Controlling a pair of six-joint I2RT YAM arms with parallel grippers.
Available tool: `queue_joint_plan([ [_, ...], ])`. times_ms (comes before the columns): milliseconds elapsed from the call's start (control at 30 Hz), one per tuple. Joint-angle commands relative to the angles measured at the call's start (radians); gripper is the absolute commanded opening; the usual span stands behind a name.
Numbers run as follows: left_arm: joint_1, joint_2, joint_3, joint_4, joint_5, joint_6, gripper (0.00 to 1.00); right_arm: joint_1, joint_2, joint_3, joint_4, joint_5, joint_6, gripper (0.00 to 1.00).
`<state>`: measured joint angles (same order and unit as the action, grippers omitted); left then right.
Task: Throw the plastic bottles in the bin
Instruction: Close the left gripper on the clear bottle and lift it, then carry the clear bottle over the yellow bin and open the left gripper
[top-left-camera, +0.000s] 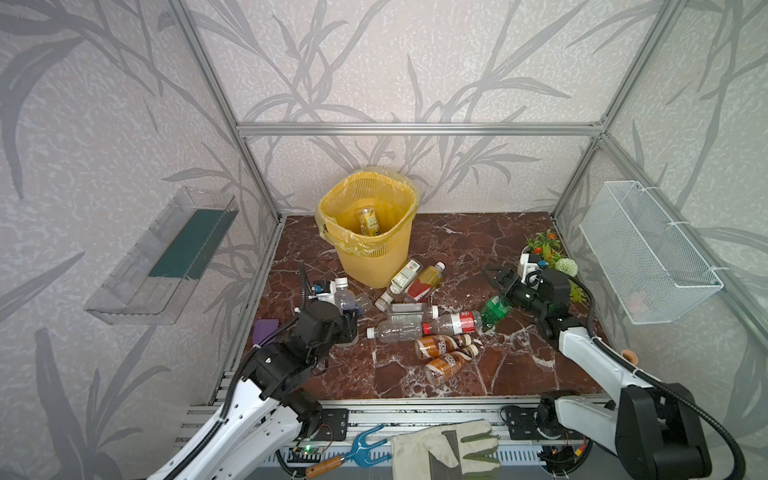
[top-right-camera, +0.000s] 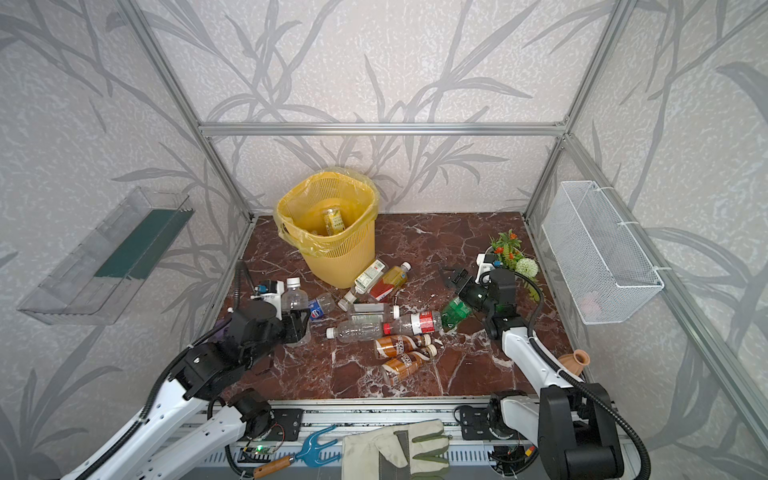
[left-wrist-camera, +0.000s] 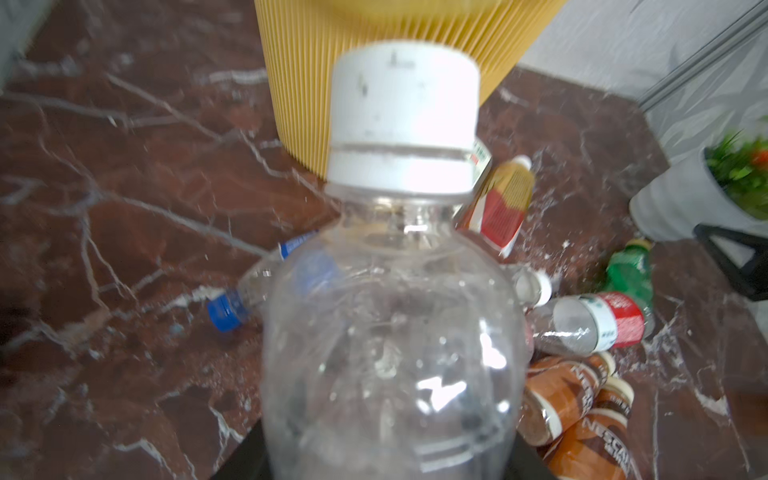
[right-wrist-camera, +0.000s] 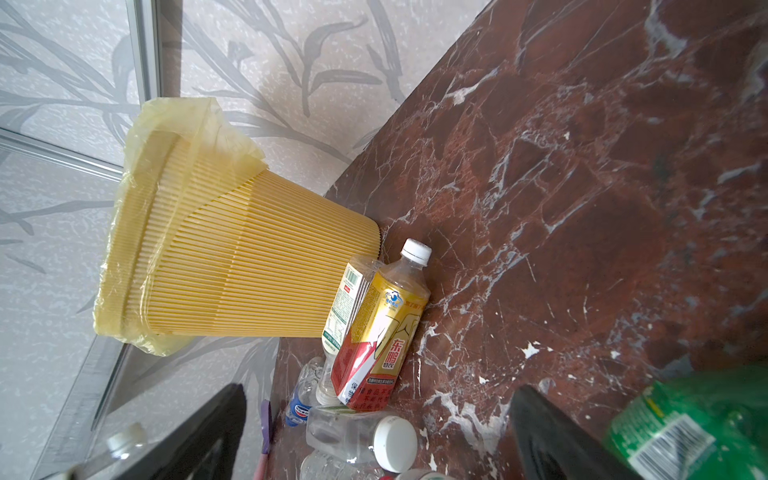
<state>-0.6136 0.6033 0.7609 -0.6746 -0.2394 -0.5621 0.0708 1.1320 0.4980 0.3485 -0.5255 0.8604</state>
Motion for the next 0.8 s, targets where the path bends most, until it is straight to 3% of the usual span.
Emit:
queue_joint_plan([
  [0,-0.007,-0.042,0.103,0.108,-0.165,0.155,0.47,-0.003,-0.034,0.030,-0.060,0.023,-0.048,0.99],
  [167,-0.006,-0.002,0.192,0.386,-0.182,0.409,0.47,-0.003,-0.042,0.024,-0.069,0.025,-0.047,0.99],
  [233,-0.005,0.077,0.251,0.482,-0.173,0.503,0.47,-0.003,-0.046,0.020,-0.068,0.027,-0.044,0.99],
  [333,0.007,0.236,0.386,0.504,-0.181,0.539,0.47,-0.003,-0.055,0.017,-0.073,0.026,-0.044,0.99],
  [433,0.096,0.430,0.548,0.480,-0.061,0.532,0.48,-0.003,-0.072,0.012,-0.082,0.028,-0.049,0.99],
  [533,0.286,0.699,0.815,0.311,0.198,0.367,0.49,-0.003,-0.085,0.007,-0.088,0.018,-0.045,0.99],
  [600,0.319,0.848,1.022,0.128,0.274,0.354,0.69,-0.003,-0.104,-0.001,-0.095,0.004,-0.043,0.99],
  [667,0.319,0.971,1.215,-0.086,0.308,0.367,0.98,-0.004,-0.137,-0.007,-0.131,0.011,-0.059,0.99],
  [700,0.318,0.998,1.252,-0.134,0.334,0.372,0.99,-0.005,-0.156,-0.009,-0.157,0.022,-0.072,0.99],
  [767,0.310,0.959,1.187,-0.090,0.339,0.379,0.99,-0.006,-0.190,-0.006,-0.207,0.048,-0.098,0.99],
])
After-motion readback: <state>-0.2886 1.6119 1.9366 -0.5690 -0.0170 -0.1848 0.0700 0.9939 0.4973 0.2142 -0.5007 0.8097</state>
